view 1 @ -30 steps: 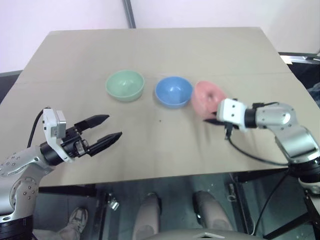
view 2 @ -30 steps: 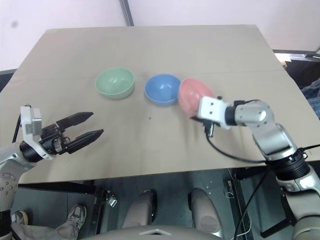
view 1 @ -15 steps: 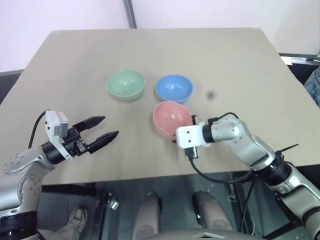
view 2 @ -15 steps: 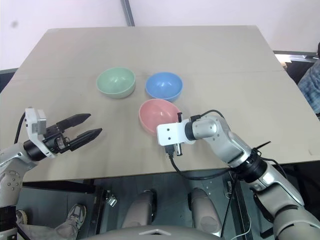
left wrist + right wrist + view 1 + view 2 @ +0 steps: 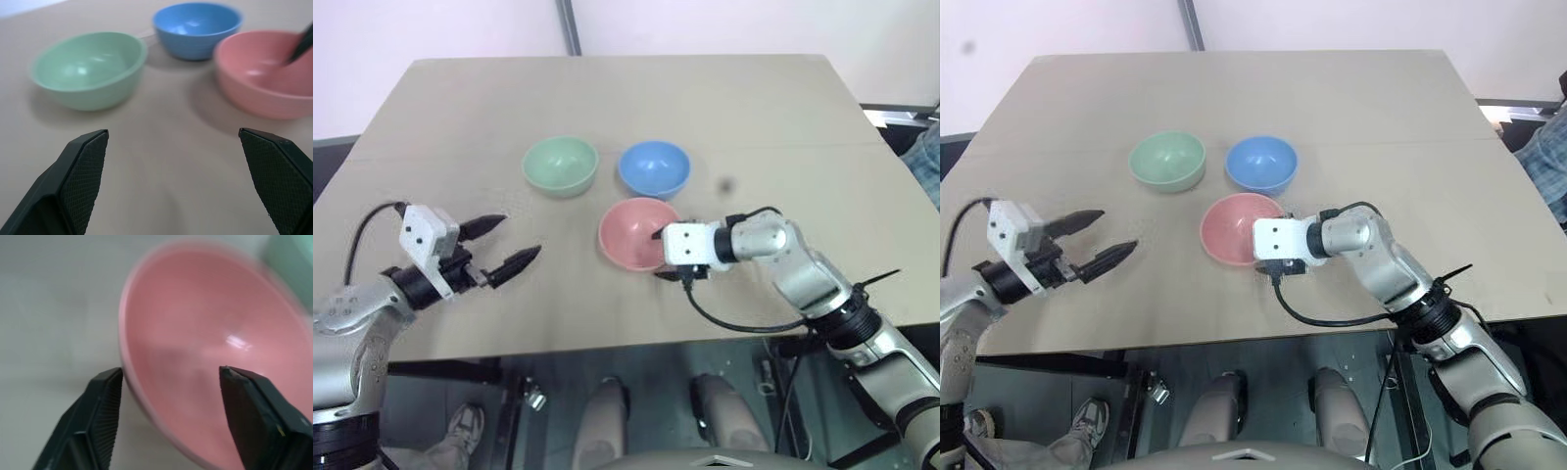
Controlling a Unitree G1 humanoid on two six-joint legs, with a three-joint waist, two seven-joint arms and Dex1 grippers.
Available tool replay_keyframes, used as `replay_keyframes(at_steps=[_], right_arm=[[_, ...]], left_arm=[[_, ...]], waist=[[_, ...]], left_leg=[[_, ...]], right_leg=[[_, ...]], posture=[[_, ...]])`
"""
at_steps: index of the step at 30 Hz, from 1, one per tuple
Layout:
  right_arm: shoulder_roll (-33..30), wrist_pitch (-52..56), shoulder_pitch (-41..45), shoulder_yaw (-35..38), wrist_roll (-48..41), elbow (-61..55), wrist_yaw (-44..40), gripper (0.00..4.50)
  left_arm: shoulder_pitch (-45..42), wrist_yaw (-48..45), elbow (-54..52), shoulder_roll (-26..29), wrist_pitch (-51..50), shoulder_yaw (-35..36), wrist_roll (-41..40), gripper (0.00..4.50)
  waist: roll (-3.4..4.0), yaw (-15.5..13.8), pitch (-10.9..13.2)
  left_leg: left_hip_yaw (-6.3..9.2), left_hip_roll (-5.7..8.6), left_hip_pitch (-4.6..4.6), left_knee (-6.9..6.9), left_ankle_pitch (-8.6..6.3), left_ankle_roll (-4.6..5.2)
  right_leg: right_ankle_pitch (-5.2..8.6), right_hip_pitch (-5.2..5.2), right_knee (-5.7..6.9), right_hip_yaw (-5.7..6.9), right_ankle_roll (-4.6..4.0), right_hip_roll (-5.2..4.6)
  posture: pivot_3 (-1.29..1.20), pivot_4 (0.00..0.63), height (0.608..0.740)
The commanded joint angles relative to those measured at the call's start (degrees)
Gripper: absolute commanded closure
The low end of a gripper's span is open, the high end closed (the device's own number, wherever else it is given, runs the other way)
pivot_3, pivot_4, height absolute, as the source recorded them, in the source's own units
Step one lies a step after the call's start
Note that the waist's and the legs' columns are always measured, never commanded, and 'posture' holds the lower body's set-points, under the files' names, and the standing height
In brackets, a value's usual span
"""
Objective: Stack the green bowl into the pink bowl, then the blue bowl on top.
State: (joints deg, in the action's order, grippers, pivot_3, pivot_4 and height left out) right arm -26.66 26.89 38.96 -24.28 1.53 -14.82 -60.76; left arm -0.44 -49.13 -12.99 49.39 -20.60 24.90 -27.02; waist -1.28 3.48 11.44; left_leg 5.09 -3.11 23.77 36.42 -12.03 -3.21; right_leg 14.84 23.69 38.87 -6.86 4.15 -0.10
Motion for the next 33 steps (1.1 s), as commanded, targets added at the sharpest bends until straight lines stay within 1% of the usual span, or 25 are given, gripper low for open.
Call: replay_keyframes(at_steps=[1,2,3,4,5,6,7,9,12,14,18,19,21,23,24,25,26,27,28,29,31,33], right_arm=[[-2.2,11.3,-0.2,9.9,-11.3,-10.7,-2.3,1.06],[-2.8,14.4,-0.3,12.2,-14.2,-12.5,-2.4,1.06],[-3.4,18.2,-0.6,14.9,-17.1,-14.3,-1.8,1.06],[-3.7,20.8,-0.7,16.4,-19.0,-15.3,-1.0,1.06],[-5.2,22.1,-1.4,18.2,-19.9,-16.5,-0.2,1.06],[-6.6,22.9,-2.4,19.6,-19.5,-17.1,1.2,1.06],[-7.8,23.3,-3.2,20.5,-19.0,-17.4,2.7,1.06],[-9.2,23.2,-4.1,21.0,-17.5,-17.0,6.0,1.06],[-10.0,22.9,-4.4,21.3,-16.5,-16.3,10.2,1.06],[-10.4,23.2,-4.5,21.7,-16.5,-16.0,12.3,1.06],[-11.7,22.6,-5.1,22.0,-16.9,-16.2,14.1,1.06],[-11.9,22.5,-5.2,22.1,-16.9,-16.3,14.5,1.00],[-12.1,22.3,-5.2,22.4,-17.2,-16.3,15.3,1.00],[-12.2,22.1,-5.3,22.6,-17.4,-16.1,16.1,1.00],[-12.3,21.9,-5.3,22.6,-17.4,-16.0,16.3,1.00],[-12.4,21.7,-5.4,22.6,-17.5,-15.9,16.4,1.00],[-12.5,21.5,-5.4,22.6,-17.6,-15.8,16.6,1.00],[-12.7,21.2,-5.5,22.6,-17.7,-15.7,16.7,1.00],[-12.8,21.0,-5.6,22.5,-17.8,-15.5,16.8,1.00],[-13.0,20.7,-5.7,22.5,-17.9,-15.4,16.9,1.00],[-13.2,20.1,-5.8,22.4,-18.0,-15.1,17.0,1.00],[-13.3,19.5,-6.0,22.5,-18.1,-14.7,16.9,1.00]], left_arm=[[-4.5,1.8,-0.1,7.2,-2.0,-2.8,6.5,0.00],[-6.4,1.4,0.7,9.9,-1.9,-5.1,9.1,0.00],[-9.2,-0.8,2.0,13.1,-0.7,-8.9,12.1,0.00],[-11.3,-2.6,3.1,15.1,0.4,-11.6,13.9,0.00],[-16.0,-5.3,5.9,17.2,3.5,-16.8,17.9,0.00],[-21.6,-6.3,9.4,17.4,4.2,-21.3,21.2,0.00],[-26.6,-7.1,12.9,17.1,5.5,-25.3,24.9,0.00],[-35.6,-9.5,20.0,14.9,9.0,-32.0,30.3,0.00],[-45.8,-12.1,30.0,11.0,13.9,-39.4,37.2,0.00],[-51.0,-13.4,35.7,8.5,17.6,-42.8,40.7,0.00],[-57.2,-15.8,44.4,5.4,25.0,-46.7,44.8,0.00],[-58.2,-16.1,46.2,4.9,26.7,-47.3,45.6,0.50],[-59.8,-16.7,48.9,3.9,29.3,-47.8,46.3,1.26],[-61.2,-17.0,51.0,3.0,31.4,-48.0,47.1,2.22],[-61.6,-17.5,51.7,2.8,32.1,-47.9,47.2,2.57],[-61.8,-18.0,52.2,2.7,32.8,-47.9,47.3,3.07],[-62.0,-18.2,52.7,2.6,33.5,-47.7,47.5,3.44],[-62.2,-18.5,53.0,2.6,33.9,-47.5,47.6,3.97],[-62.3,-19.0,52.9,2.6,34.2,-47.0,47.3,4.34],[-62.3,-19.6,52.5,2.8,34.7,-46.4,46.8,4.43],[-61.6,-22.2,50.5,4.1,35.7,-45.4,45.4,4.43],[-59.9,-27.0,45.6,6.4,36.1,-43.4,41.4,4.43]], waist=[[0.00,-0.1,0.0],[0.00,-0.2,0.0],[0.00,-0.2,0.0],[0.02,-0.4,0.0],[0.02,-0.3,0.0],[0.08,-0.4,0.0],[0.10,-1.0,0.1],[0.10,-1.1,0.1],[0.11,-0.7,0.1],[0.10,-0.6,0.1],[0.10,-0.1,0.1],[0.10,-0.1,0.1],[0.10,0.0,0.1],[0.10,0.0,0.1],[0.10,0.0,0.1],[0.10,0.0,0.1],[0.10,0.1,0.1],[0.10,0.1,0.1],[0.10,0.1,0.1],[0.10,0.1,0.1],[0.09,0.1,0.1],[0.09,0.3,0.1]], left_leg=[[0.00,0.00,0.00,0.00,0.00,0.00],[0.00,0.00,0.02,0.00,0.00,0.00],[0.00,0.02,0.01,0.00,0.00,0.00],[0.00,0.02,0.00,0.00,0.00,0.00],[0.00,0.03,0.01,-0.01,0.00,0.00],[-0.02,0.03,0.00,-0.02,0.00,0.00],[-0.05,0.04,-0.02,-0.02,0.00,0.00],[0.00,0.06,0.03,-0.02,0.00,0.01],[-0.06,0.06,0.06,-0.02,0.00,0.01],[-0.08,0.06,0.09,-0.03,0.00,0.01],[-0.03,0.05,0.23,-0.06,0.00,0.02],[-0.03,0.06,0.27,-0.07,-0.01,0.02],[-0.03,0.06,0.33,-0.08,-0.01,0.03],[-0.03,0.06,0.35,-0.07,-0.01,0.03],[-0.02,0.06,0.35,-0.07,-0.01,0.03],[-0.02,0.06,0.35,-0.07,-0.01,0.03],[-0.02,0.06,0.35,-0.06,-0.01,0.03],[-0.02,0.06,0.35,-0.06,-0.01,0.03],[-0.02,0.06,0.35,-0.06,-0.01,0.03],[-0.02,0.06,0.35,-0.06,-0.01,0.03],[-0.01,0.06,0.36,-0.06,-0.01,0.03],[0.00,0.06,0.43,-0.05,-0.01,0.03]], right_leg=[[0.00,0.00,-0.01,0.00,0.00,0.00],[0.00,0.00,-0.04,0.00,0.01,0.00],[0.02,-0.02,-0.02,0.01,0.02,-0.01],[0.02,-0.02,-0.04,0.00,0.03,-0.01],[0.04,-0.01,-0.04,0.01,0.06,-0.01],[0.07,0.00,-0.05,0.00,0.12,-0.01],[0.12,-0.02,-0.01,-0.01,0.17,-0.02],[0.14,0.02,-0.04,0.03,0.22,0.02],[0.13,0.04,-0.04,-0.03,0.22,0.01],[0.01,0.09,0.01,-0.06,0.01,0.01],[0.00,0.17,-0.03,-0.03,-0.02,0.02],[0.00,0.20,-0.05,-0.03,-0.03,0.01],[0.00,0.26,-0.07,-0.02,-0.03,-0.01],[0.00,0.28,-0.05,-0.02,-0.03,-0.01],[0.00,0.28,-0.04,-0.02,-0.02,-0.01],[0.00,0.28,-0.04,-0.02,-0.02,-0.01],[0.00,0.28,-0.03,-0.02,-0.02,-0.01],[0.00,0.28,-0.03,-0.02,-0.02,-0.01],[0.00,0.28,-0.03,-0.02,-0.02,-0.01],[0.00,0.28,-0.02,-0.01,-0.02,-0.01],[0.00,0.28,-0.03,-0.01,-0.02,-0.01],[0.00,0.34,-0.02,0.00,-0.02,-0.01]], posture=[[0.00,0.150,0.727],[0.00,0.150,0.727],[0.00,0.150,0.727],[0.00,0.150,0.727],[0.00,0.150,0.727],[0.00,0.150,0.727],[0.00,0.150,0.727],[0.00,0.150,0.727],[0.00,0.150,0.727],[0.00,0.150,0.727],[0.00,0.150,0.727],[0.00,0.150,0.727],[0.00,0.150,0.727],[0.00,0.150,0.727],[0.00,0.150,0.727],[0.00,0.150,0.727],[0.00,0.150,0.727],[0.00,0.150,0.727],[0.00,0.150,0.727],[0.00,0.150,0.727],[0.00,0.150,0.727],[0.00,0.150,0.727]])
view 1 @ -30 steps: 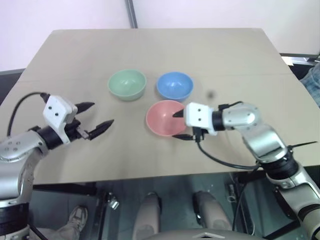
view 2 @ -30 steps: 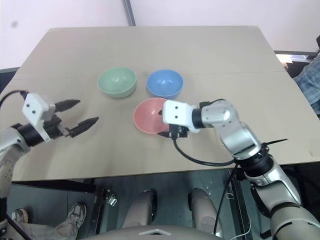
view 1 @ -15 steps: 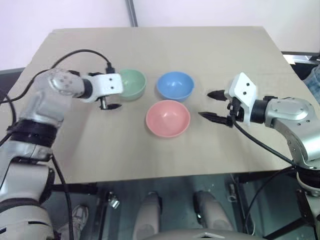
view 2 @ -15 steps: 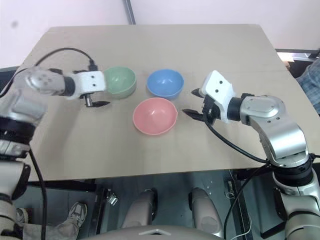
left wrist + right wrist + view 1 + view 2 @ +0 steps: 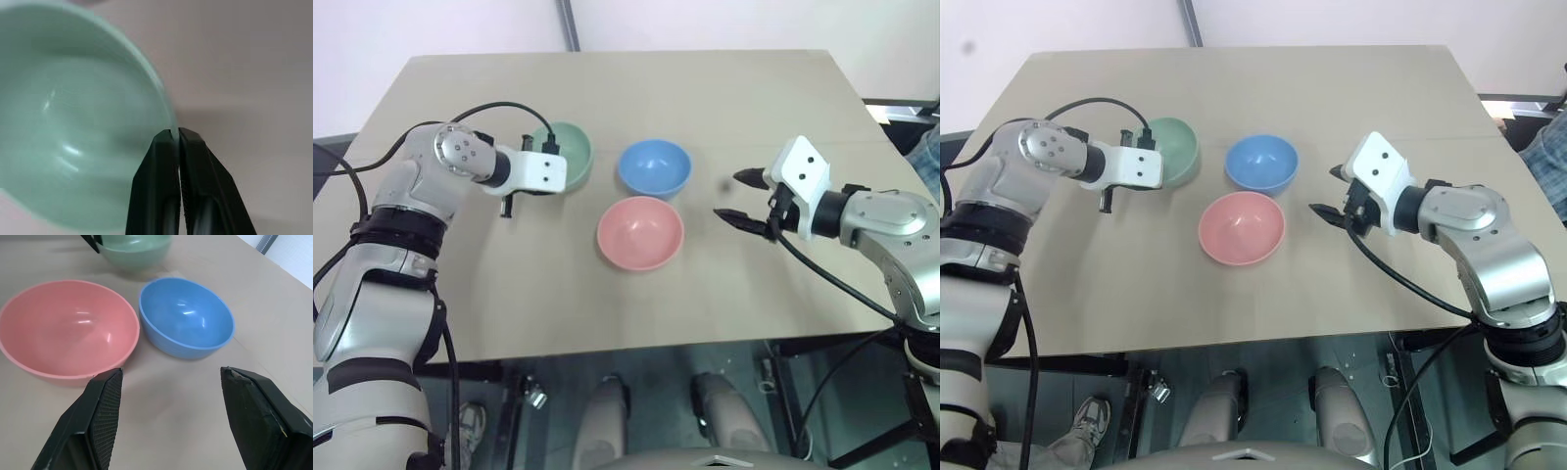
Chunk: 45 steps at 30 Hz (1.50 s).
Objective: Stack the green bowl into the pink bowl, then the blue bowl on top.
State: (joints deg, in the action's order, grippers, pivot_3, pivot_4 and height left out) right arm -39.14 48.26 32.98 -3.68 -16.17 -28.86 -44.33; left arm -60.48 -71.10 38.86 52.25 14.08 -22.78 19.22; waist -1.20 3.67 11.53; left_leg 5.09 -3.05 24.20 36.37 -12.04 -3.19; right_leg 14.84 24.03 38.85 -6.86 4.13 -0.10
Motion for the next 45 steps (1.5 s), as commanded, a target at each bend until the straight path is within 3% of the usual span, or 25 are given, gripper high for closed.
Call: replay_keyframes(at_steps=[1,7,10,17,18,20,26,34,38,43,44,45], right_arm=[[-0.9,-2.1,-0.2,2.0,-0.5,-0.6,0.5,1.00],[-2.4,-3.0,-2.3,3.2,-1.2,-0.3,0.0,1.00],[-3.6,-3.0,-3.7,4.1,-1.7,-0.4,-0.1,1.00],[-5.7,-2.2,-6.4,5.6,-2.5,-1.9,0.6,1.00],[-5.8,-2.1,-6.7,5.7,-2.6,-2.2,0.8,1.00],[-6.1,-1.9,-7.1,5.9,-2.8,-2.7,1.2,1.00],[-6.5,-1.8,-7.6,6.3,-2.9,-3.5,2.0,1.00],[-3.7,-9.8,1.2,-1.1,0.3,5.4,-0.5,1.00],[-0.6,-23.3,8.4,-8.5,6.9,18.9,-4.3,1.00],[2.6,-43.2,15.7,-15.4,15.1,38.2,-9.7,1.00],[3.5,-47.0,17.3,-16.5,16.3,42.0,-10.9,1.00],[4.7,-50.4,19.0,-17.5,17.4,45.8,-11.7,1.00]], left_arm=[[0.9,-7.1,-8.7,4.4,1.1,5.2,-6.9,4.43],[6.7,-19.9,-28.6,10.9,-5.0,11.3,-21.9,4.43],[8.3,-21.4,-34.9,13.2,-6.2,11.7,-26.4,4.43],[8.7,-21.4,-42.3,10.8,-6.7,7.8,-30.1,4.43],[8.6,-21.4,-42.2,9.9,-6.0,7.3,-29.9,3.80],[8.1,-21.4,-42.0,8.6,-5.4,6.4,-29.6,3.15],[6.9,-21.0,-41.7,6.4,-8.5,6.9,-30.3,0.04],[14.7,-10.5,-45.7,9.4,-24.7,17.1,-30.7,0.04],[28.3,-4.1,-50.7,9.5,-34.4,29.3,-37.2,0.04],[45.2,3.2,-58.4,4.9,-34.6,44.3,-39.8,0.04],[48.7,3.0,-59.4,4.6,-32.0,46.5,-38.9,0.04],[52.1,0.2,-61.1,4.4,-34.3,49.7,-43.2,0.04]], waist=[[0.00,0.2,0.0],[0.01,0.2,0.0],[0.01,0.0,0.0],[0.02,0.1,0.0],[0.02,0.1,0.0],[0.01,0.1,0.0],[0.01,0.2,0.0],[0.02,0.8,0.0],[0.03,1.7,0.0],[0.00,1.6,0.0],[-0.01,1.6,0.0],[0.00,1.8,0.0]], left_leg=[[0.00,0.00,0.04,0.01,0.00,0.00],[0.02,-0.01,0.15,0.03,0.00,-0.01],[0.05,-0.02,0.20,0.10,0.00,0.00],[0.05,-0.01,0.18,0.22,0.01,0.00],[0.05,0.00,0.17,0.22,0.01,0.00],[0.05,0.00,0.18,0.25,0.01,0.00],[0.05,0.00,0.20,0.28,0.01,0.01],[0.04,-0.02,0.15,0.30,0.00,0.01],[0.02,-0.05,0.05,0.26,0.00,0.01],[0.04,-0.04,0.09,0.26,0.01,0.00],[0.03,-0.04,0.08,0.25,0.01,0.00],[0.03,-0.04,0.07,0.23,0.01,0.00]], right_leg=[[0.00,0.03,0.00,0.00,0.00,0.00],[0.00,0.13,0.02,0.02,-0.01,-0.02],[0.00,0.13,0.03,0.06,0.00,-0.02],[0.00,0.11,0.11,0.06,0.02,-0.01],[0.00,0.10,0.12,0.05,0.02,-0.01],[0.00,0.10,0.13,0.06,0.01,0.00],[-0.01,0.11,0.13,0.05,0.01,0.01],[0.00,0.10,0.14,0.04,0.02,0.02],[0.00,0.05,0.18,0.03,0.01,0.03],[-0.02,0.03,0.12,0.08,-0.01,-0.02],[-0.02,0.03,0.12,0.07,-0.01,-0.02],[-0.02,0.03,0.10,0.07,-0.01,-0.02]], posture=[[0.00,0.150,0.727],[0.00,0.150,0.727],[0.00,0.150,0.727],[0.00,0.150,0.727],[0.00,0.150,0.727],[0.00,0.150,0.727],[0.00,0.150,0.727],[0.00,0.150,0.727],[0.00,0.150,0.727],[0.00,0.150,0.727],[0.00,0.150,0.727],[0.00,0.150,0.727]])
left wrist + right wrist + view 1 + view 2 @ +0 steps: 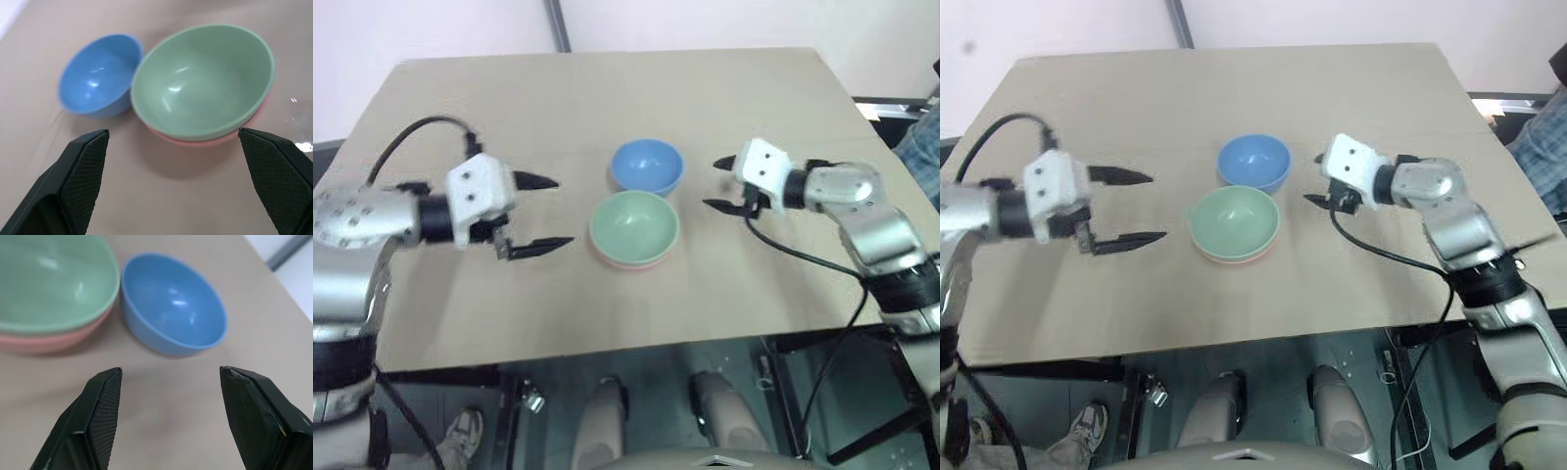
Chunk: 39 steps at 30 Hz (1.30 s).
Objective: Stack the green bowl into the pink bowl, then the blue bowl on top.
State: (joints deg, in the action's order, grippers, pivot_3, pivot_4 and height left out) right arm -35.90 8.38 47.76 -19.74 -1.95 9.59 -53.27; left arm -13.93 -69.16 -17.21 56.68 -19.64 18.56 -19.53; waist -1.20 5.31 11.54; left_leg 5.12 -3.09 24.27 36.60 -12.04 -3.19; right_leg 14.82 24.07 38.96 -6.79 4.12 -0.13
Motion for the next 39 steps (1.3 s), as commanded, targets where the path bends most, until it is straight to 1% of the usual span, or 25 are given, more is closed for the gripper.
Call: replay_keyframes(at_steps=[1,3,6,7,11,15,20,21,22,24,25,28,31,33,34,36,39], right_arm=[[2.7,-14.5,6.3,-2.5,4.5,11.7,-3.7,1.00],[5.1,-20.7,9.8,-3.8,6.6,19.2,-4.5,1.00],[7.7,-28.3,13.8,-4.8,9.3,27.8,-5.1,1.00],[8.8,-30.7,15.4,-5.0,10.2,30.9,-5.0,1.00],[11.8,-36.8,19.5,-5.5,13.1,39.2,-4.5,1.00],[14.9,-40.7,23.2,-6.2,16.2,46.2,-3.1,1.00],[18.1,-42.1,26.3,-6.9,20.3,53.9,0.5,1.00],[18.5,-42.2,26.8,-6.9,20.9,55.2,1.1,1.54],[18.8,-42.4,27.2,-7.0,21.7,56.3,2.0,1.90],[18.8,-42.9,27.8,-7.7,23.5,57.9,3.3,2.79],[18.7,-43.3,27.9,-7.8,24.3,58.5,4.0,3.08],[18.4,-44.7,28.3,-8.0,25.8,59.2,5.4,4.44],[17.3,-47.0,29.0,-8.2,27.5,58.7,7.3,4.44],[16.0,-48.5,29.9,-6.8,26.5,56.9,6.3,4.44],[15.5,-48.0,29.9,-4.2,22.6,53.9,2.7,4.44],[14.7,-47.1,29.6,-1.2,17.6,49.2,-2.1,4.44],[14.5,-36.0,24.5,2.2,4.9,32.1,-13.7,4.44]], left_arm=[[8.1,-1.5,-6.1,-0.7,-2.9,10.8,-7.0,0.04],[11.3,-0.6,-7.0,-2.8,-4.9,14.5,-11.2,0.04],[14.9,2.1,-7.2,-4.5,-6.1,17.9,-12.3,0.04],[16.3,0.2,-7.2,-4.0,-7.2,18.8,-14.5,0.04],[18.9,-2.2,-6.5,-3.3,-8.7,20.9,-18.7,0.04],[20.2,-4.6,-5.6,-2.3,-11.8,22.3,-23.8,0.04],[21.1,-4.7,-5.3,-1.7,-12.5,22.3,-25.3,0.04],[21.1,-4.5,-5.4,-1.8,-12.4,22.2,-25.3,0.00],[21.3,-4.4,-5.5,-1.9,-12.2,22.2,-25.4,0.00],[21.5,-4.0,-5.9,-2.2,-12.2,22.2,-25.8,0.00],[21.6,-3.9,-6.0,-2.3,-12.1,22.3,-25.9,0.00],[22.1,-3.7,-6.2,-2.5,-11.6,22.5,-25.7,0.00],[22.4,-3.3,-6.1,-2.7,-11.1,22.6,-25.7,0.00],[22.5,-3.0,-5.5,-3.0,-10.3,22.1,-25.2,0.00],[22.4,-2.9,-4.8,-3.3,-9.6,21.6,-24.7,0.00],[22.2,-2.7,-3.9,-3.7,-8.8,20.9,-24.2,0.00],[21.4,-2.7,-3.0,-4.7,-7.7,18.3,-23.9,0.00]], waist=[[0.01,0.1,0.0],[0.02,0.0,0.0],[0.02,0.0,0.0],[0.02,-0.1,0.0],[0.02,0.0,0.0],[0.03,0.3,0.0],[0.04,0.3,0.0],[0.04,0.3,0.0],[0.04,0.2,0.0],[0.04,0.2,0.0],[0.04,0.2,0.0],[0.06,0.3,0.0],[0.07,0.3,0.0],[0.08,0.3,0.0],[0.10,0.3,0.1],[0.13,0.3,0.1],[0.12,0.3,0.1]], left_leg=[[-0.03,0.00,-0.03,-0.03,0.00,0.00],[-0.02,0.00,-0.09,-0.06,0.00,0.00],[-0.01,0.00,-0.35,-0.11,0.00,0.00],[-0.02,0.00,-0.44,-0.13,0.00,0.00],[-0.03,0.00,-0.47,-0.13,0.00,-0.01],[-0.01,0.00,-0.50,-0.17,0.00,-0.01],[-0.02,0.00,-0.51,-0.18,0.00,-0.01],[-0.01,0.00,-0.51,-0.19,0.00,-0.01],[-0.01,0.00,-0.51,-0.19,0.00,-0.01],[-0.01,0.00,-0.51,-0.19,0.00,-0.01],[-0.01,0.00,-0.50,-0.19,0.00,-0.02],[-0.01,0.00,-0.50,-0.20,0.00,-0.02],[-0.01,0.00,-0.51,-0.23,0.00,-0.02],[-0.01,0.00,-0.51,-0.23,0.00,-0.02],[-0.02,0.00,-0.50,-0.23,0.00,-0.02],[-0.02,0.00,-0.49,-0.23,0.00,-0.02],[-0.01,-0.01,-0.51,-0.25,0.00,-0.01]], right_leg=[[0.00,0.00,0.00,-0.02,-0.01,-0.02],[0.00,-0.03,0.02,0.00,-0.01,-0.02],[0.00,-0.28,0.02,0.01,-0.01,-0.01],[0.00,-0.36,0.00,0.00,-0.01,-0.01],[0.00,-0.38,0.00,-0.02,-0.02,-0.01],[-0.01,-0.37,0.01,-0.01,-0.02,-0.01],[-0.01,-0.37,0.01,-0.01,-0.02,-0.01],[-0.01,-0.37,0.01,-0.01,-0.03,0.00],[-0.01,-0.37,0.01,-0.01,-0.03,0.00],[-0.01,-0.37,0.01,-0.01,-0.03,-0.01],[-0.01,-0.37,0.00,-0.01,-0.03,-0.01],[-0.01,-0.37,-0.01,-0.02,-0.03,-0.01],[0.00,-0.36,0.01,-0.02,-0.03,0.00],[0.00,-0.36,0.00,-0.02,-0.03,0.00],[0.00,-0.36,0.00,-0.03,-0.03,0.00],[-0.01,-0.35,-0.01,-0.03,-0.03,-0.01],[-0.01,-0.35,0.00,-0.03,-0.03,-0.01]], posture=[[0.00,0.150,0.727],[0.00,0.150,0.727],[0.00,0.150,0.727],[0.00,0.150,0.727],[0.00,0.150,0.727],[0.00,0.150,0.727],[0.00,0.150,0.727],[0.00,0.150,0.727],[0.00,0.150,0.727],[0.00,0.150,0.727],[0.00,0.150,0.727],[0.00,0.150,0.727],[0.00,0.150,0.727],[0.00,0.150,0.727],[0.00,0.150,0.727],[0.00,0.150,0.727],[0.00,0.150,0.727]])
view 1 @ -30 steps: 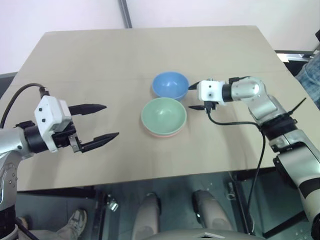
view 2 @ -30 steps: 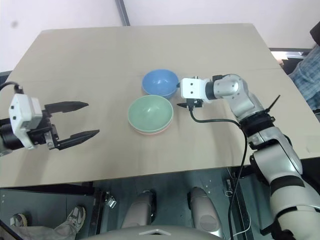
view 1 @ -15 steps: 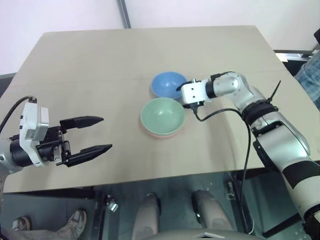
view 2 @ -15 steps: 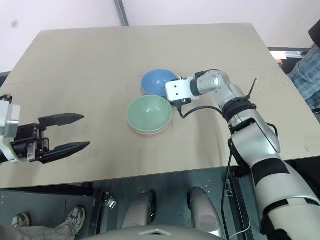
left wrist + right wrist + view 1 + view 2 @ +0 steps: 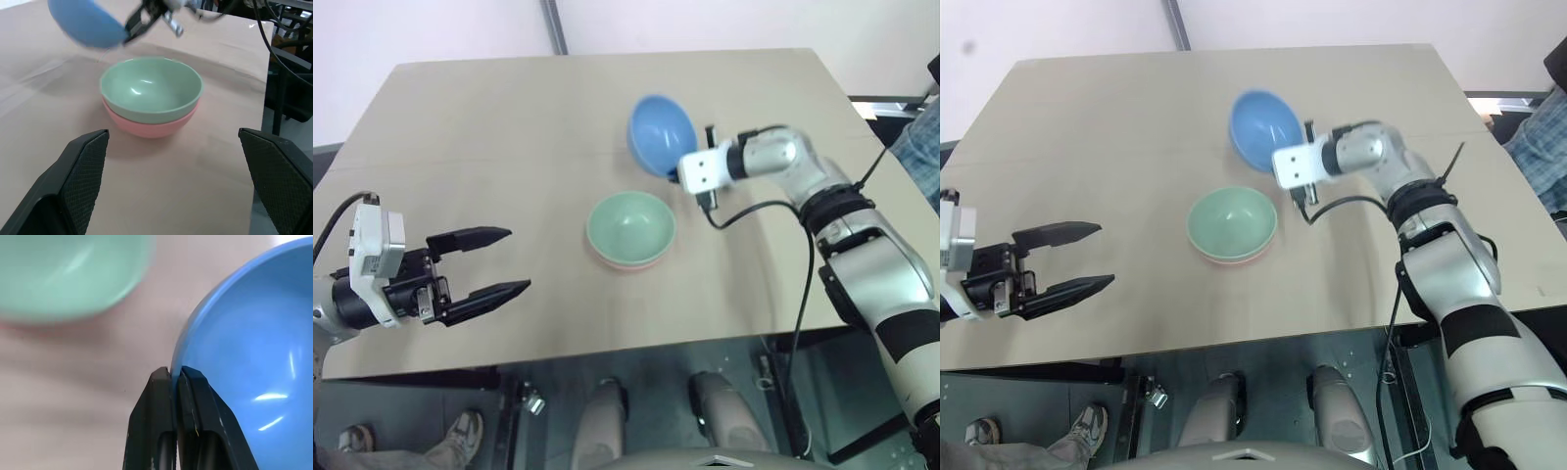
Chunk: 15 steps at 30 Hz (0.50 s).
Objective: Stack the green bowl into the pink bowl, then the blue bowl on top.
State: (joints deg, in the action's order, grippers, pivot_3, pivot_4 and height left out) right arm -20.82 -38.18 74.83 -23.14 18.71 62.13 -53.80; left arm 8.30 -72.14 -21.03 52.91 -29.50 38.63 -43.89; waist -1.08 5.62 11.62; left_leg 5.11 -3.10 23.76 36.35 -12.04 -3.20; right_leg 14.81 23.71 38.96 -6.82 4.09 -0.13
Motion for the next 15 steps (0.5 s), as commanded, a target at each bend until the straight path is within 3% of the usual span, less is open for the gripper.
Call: replay_keyframes(at_steps=[1,6,10,11,12,15], right_arm=[[-1.0,14.3,-4.4,5.8,-18.9,-26.3,-16.1,4.44],[-3.2,35.9,-14.4,5.3,-30.3,-54.7,-21.7,4.44],[-3.4,41.6,-18.2,3.5,-29.3,-60.9,-21.0,2.99],[-3.5,41.3,-18.9,3.0,-28.1,-60.6,-20.6,2.99],[-3.5,41.0,-19.4,2.6,-27.2,-60.3,-20.3,2.21],[-3.9,40.4,-20.9,3.5,-25.1,-61.2,-17.2,0.90]], left_arm=[[-1.2,0.3,1.1,-1.2,2.5,-2.7,0.6,0.00],[-5.0,0.0,4.1,-1.1,4.4,-6.7,1.9,0.00],[-7.0,-0.9,5.5,-0.6,5.2,-8.6,2.4,0.00],[-7.7,-0.9,5.9,-0.3,5.3,-9.0,2.4,0.00],[-8.2,-1.0,6.3,-0.2,5.3,-9.3,2.4,0.00],[-9.5,-1.3,7.4,0.7,5.4,-9.7,2.6,0.00]], waist=[[0.01,-0.1,0.0],[0.01,-0.8,0.0],[0.00,-1.0,0.0],[0.00,-1.1,0.0],[-0.01,-1.1,0.0],[-0.01,-1.2,0.0]], left_leg=[[0.03,0.00,-0.01,-0.03,0.00,0.00],[0.06,0.00,0.03,0.01,0.00,0.00],[0.05,0.01,0.01,0.05,0.00,0.00],[0.03,0.00,-0.01,0.05,0.00,0.00],[0.03,0.00,-0.02,0.05,0.00,0.00],[0.03,-0.01,-0.01,0.05,0.00,0.00]], right_leg=[[0.00,-0.02,-0.02,0.02,0.00,0.00],[0.00,-0.02,0.01,0.06,0.00,-0.01],[0.01,-0.03,0.02,0.07,0.01,0.00],[0.01,-0.03,0.02,0.07,0.02,0.00],[0.01,-0.03,0.03,0.07,0.02,0.00],[0.02,-0.01,0.02,0.07,0.03,0.02]], posture=[[0.00,0.150,0.727],[0.00,0.150,0.727],[0.00,0.150,0.727],[0.00,0.150,0.727],[0.00,0.150,0.727],[0.00,0.150,0.727]])
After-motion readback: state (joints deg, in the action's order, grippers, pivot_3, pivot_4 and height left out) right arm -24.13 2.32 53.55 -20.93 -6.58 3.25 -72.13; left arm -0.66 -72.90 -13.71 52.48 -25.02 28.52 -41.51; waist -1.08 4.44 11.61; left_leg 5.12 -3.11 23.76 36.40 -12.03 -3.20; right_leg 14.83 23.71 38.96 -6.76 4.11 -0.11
